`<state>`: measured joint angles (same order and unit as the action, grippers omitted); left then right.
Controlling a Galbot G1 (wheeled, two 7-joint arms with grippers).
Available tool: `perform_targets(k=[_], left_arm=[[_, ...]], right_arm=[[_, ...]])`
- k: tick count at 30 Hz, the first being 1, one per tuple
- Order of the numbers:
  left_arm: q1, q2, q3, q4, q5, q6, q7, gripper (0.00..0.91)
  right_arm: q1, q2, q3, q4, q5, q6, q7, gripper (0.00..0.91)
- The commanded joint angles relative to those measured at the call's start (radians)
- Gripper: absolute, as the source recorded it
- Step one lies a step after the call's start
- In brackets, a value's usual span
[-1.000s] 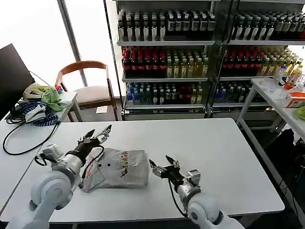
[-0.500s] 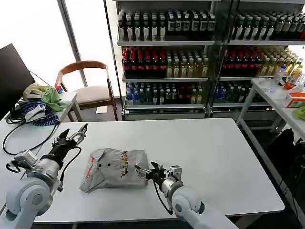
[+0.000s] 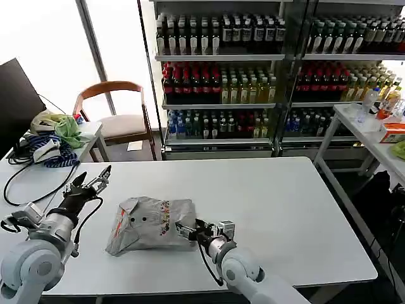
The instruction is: Fold and organize the clothes.
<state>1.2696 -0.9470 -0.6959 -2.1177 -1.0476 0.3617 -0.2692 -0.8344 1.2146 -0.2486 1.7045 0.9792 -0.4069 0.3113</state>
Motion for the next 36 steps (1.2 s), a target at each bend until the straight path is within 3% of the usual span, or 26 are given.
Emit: perform_targets(k=[1,18,36], left_arm=[[0.013,-0.005,-0.008,-0.002,0.009,-0.002,0.006,0.907],[0.013,-0.008,-0.011,0.01,0.009,-0.001,0.005,0.907],[0.003,-0.023,0.016,0.023,0.017,-0.002,0.012,0.907]], right_arm=[[0.004,0.015,-0.017,-0.014,0.026,0.014,-0.029,0.0],[0.004,-0.026,-0.001,0.025,-0.034,0.041,-0.105,0.0],[-0.08,-0.274,0.171,0.149,-0.069,-0.037,-0.135,0.0]])
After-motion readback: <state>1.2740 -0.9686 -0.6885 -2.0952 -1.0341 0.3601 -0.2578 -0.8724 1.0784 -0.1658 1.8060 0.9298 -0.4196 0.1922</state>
